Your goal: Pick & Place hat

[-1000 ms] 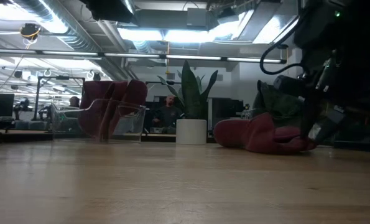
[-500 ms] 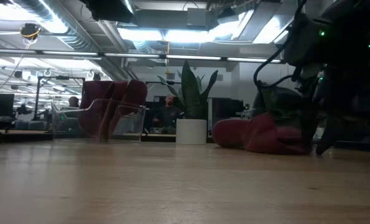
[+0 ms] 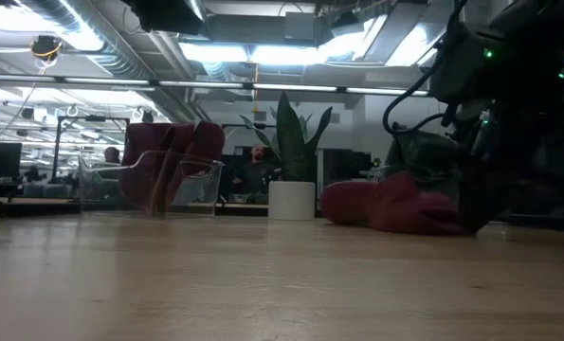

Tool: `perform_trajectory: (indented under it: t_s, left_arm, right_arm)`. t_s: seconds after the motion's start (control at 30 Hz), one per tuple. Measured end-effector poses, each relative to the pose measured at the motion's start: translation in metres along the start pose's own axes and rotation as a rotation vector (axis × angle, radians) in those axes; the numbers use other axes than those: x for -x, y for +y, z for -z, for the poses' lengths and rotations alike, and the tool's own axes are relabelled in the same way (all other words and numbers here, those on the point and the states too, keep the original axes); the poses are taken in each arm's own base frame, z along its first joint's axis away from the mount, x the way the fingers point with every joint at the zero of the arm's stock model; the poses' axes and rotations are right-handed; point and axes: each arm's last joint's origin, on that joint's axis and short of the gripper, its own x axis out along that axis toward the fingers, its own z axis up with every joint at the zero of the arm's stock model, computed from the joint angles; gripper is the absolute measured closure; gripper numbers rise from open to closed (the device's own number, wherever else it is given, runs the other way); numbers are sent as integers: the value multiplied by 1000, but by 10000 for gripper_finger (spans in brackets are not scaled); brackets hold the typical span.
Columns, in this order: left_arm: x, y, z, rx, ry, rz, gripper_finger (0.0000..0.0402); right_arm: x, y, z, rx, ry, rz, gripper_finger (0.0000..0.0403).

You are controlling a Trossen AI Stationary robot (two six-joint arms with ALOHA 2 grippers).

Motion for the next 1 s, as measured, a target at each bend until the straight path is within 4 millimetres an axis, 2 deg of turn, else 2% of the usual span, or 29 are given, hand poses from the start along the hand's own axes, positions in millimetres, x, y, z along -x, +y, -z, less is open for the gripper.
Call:
perform_trajectory:
  t_s: [0.13,0.3,0.53,0.7,1.0]
  left_arm:
    - [0,0,0,0,0,1,219]
    - [0,0,0,0,0,1,219]
    - [0,0,0,-2,0,1,219]
    - [0,0,0,-33,-1,1,219]
    - [0,-1,0,-141,-5,27,219]
  right_arm:
    - [0,1,0,0,-4,-8,379]
    - [15,12,2,24,-27,-66,379]
    - [59,49,1,134,-108,-158,379]
    - [95,69,-9,247,-151,-145,379]
    - [142,86,-26,488,-79,-102,379]
